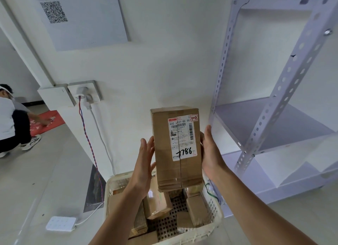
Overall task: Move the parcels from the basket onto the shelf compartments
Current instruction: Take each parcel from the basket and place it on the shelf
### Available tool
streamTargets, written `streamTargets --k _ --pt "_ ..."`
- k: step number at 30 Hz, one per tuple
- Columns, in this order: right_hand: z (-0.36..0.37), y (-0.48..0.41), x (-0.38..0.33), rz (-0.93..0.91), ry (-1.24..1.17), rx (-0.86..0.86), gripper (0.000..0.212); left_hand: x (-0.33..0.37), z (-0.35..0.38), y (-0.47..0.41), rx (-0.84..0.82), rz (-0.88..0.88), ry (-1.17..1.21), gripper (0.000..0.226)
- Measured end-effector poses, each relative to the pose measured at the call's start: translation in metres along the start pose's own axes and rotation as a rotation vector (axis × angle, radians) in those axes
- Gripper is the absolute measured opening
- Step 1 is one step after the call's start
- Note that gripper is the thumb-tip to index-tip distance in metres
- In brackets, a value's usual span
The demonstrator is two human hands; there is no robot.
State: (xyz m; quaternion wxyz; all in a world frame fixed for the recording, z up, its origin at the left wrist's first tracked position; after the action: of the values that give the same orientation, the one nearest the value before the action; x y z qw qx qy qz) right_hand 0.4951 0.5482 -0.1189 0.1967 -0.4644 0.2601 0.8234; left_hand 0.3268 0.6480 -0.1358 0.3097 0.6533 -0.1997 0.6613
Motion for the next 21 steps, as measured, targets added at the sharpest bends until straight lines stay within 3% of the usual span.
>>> streamTargets --k 12,21 --pt "-0.035 0.048 -0.009 -0.022 -0.021 -0.018 0.077 0.024 0.065 0.048 -0.022 0.185 -0.025 0.061" --pt "-0.103 0.129 -0.033 -0.040 -0.004 -0.066 0.070 0.024 0.154 0.131 -0.034 0.238 -0.048 0.066"
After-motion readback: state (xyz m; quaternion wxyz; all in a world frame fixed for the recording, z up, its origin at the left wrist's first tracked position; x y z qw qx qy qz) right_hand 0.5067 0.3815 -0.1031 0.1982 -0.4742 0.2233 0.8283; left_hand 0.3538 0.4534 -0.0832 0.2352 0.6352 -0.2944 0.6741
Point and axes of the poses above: each hand's wrist, its own y-axis away from the middle knuckle, its own z-axis out of the palm, x = y × z, the point moved 8 cm from there along -y, towards the middle knuckle, and after that the axes turned 6 degrees about -y, right-handed, at the moved point
